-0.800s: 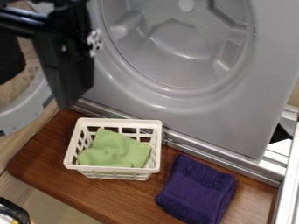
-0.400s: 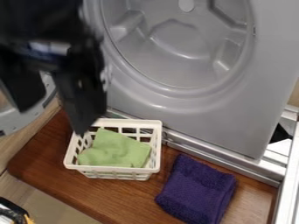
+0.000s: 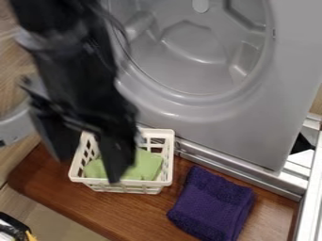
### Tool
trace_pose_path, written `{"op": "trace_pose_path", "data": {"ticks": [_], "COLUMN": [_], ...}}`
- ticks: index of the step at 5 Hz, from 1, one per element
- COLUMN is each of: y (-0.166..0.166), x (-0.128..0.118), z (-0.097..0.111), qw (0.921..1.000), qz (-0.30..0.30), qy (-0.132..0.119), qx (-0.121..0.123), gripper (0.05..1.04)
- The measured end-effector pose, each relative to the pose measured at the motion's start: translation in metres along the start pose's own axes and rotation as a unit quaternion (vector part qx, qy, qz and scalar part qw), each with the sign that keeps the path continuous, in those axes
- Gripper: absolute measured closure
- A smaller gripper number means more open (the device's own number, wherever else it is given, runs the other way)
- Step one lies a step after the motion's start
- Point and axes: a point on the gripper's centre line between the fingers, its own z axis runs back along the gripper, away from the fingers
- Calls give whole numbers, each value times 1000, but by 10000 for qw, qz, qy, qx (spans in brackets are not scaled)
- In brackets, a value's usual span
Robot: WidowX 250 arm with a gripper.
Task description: Move the cloth close to the bottom left side of the table.
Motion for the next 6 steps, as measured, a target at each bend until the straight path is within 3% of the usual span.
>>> {"op": "trace_pose_path", "data": {"ticks": [1, 3, 4, 6], "y": [-3, -14, -17, -30], "x": [6, 29, 44, 78], "z": [-31, -94, -128, -157], "qw": [9995, 9984, 9984, 9993], "qz": [-121, -238, -236, -197], "qy": [206, 468, 399, 14], "qx": [200, 229, 318, 323], "gripper": [83, 83, 83, 83]}}
